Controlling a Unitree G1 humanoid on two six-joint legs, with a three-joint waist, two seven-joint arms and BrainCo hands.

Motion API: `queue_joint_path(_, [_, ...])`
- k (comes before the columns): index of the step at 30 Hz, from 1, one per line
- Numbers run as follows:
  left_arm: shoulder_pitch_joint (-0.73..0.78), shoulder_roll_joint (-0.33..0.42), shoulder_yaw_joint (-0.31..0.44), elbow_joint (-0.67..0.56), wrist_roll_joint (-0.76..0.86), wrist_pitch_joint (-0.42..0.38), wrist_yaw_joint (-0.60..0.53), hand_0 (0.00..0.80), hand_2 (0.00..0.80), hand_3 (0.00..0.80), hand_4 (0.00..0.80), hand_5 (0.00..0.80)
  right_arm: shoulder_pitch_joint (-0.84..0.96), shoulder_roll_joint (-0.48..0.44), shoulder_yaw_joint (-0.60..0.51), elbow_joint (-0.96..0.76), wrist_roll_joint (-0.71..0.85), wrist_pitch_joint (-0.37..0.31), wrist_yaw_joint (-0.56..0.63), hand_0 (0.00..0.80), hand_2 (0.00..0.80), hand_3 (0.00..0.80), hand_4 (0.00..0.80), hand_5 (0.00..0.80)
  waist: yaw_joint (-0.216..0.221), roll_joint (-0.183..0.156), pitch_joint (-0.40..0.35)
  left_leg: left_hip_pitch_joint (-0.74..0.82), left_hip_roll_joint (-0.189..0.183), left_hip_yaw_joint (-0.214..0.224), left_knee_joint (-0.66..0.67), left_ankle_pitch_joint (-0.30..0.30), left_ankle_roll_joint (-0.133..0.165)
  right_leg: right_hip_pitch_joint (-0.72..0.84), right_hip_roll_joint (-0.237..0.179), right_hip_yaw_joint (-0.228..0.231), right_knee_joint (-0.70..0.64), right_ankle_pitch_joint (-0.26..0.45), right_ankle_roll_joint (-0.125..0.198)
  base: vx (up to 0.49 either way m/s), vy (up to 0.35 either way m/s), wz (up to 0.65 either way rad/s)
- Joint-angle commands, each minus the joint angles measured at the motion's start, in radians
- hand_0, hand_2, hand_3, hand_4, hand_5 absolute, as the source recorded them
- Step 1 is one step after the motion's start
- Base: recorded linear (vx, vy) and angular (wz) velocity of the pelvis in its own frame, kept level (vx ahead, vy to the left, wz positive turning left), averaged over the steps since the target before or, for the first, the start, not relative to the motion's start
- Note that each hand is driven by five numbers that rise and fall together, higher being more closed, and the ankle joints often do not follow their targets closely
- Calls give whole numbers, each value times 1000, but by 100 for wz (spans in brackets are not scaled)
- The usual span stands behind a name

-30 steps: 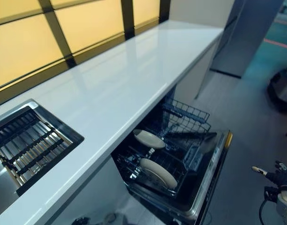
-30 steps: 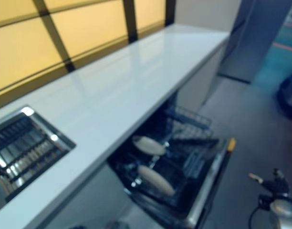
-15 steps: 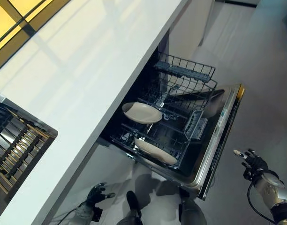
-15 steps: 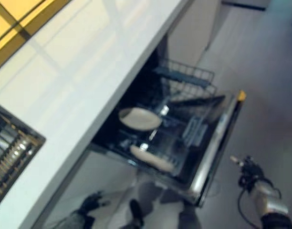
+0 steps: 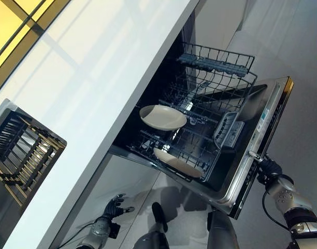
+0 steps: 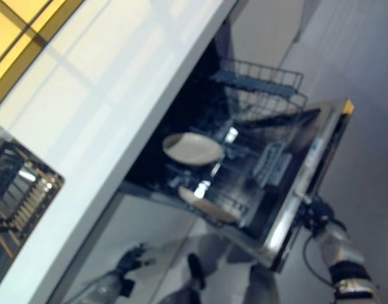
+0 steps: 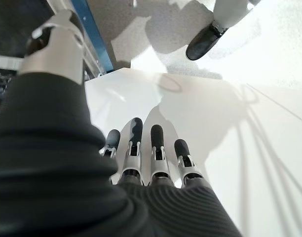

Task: Take plates into dishwasher

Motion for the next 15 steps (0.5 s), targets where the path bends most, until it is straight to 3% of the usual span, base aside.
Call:
queue_joint_path(1, [-26,2,0,-17,-43,-27,47,0,0,0,0,0,-84,16,62,-15,-3,-12,65,0,0,0,0,0,48,32,11,-85,-14,-84,27,48,-17,57,-11,-83,40,-62,-28,19,86,3])
queue_joint_path(15, [23,-34,-11,-33,-48,-40,48,0,0,0,0,0,-140,111,152,-47,-36,-8,90,0,0,0,0,0,92,31,14,-74,-45,-75,14,34,2,77,-52,-110,-2,-29,-5,43,75,-1])
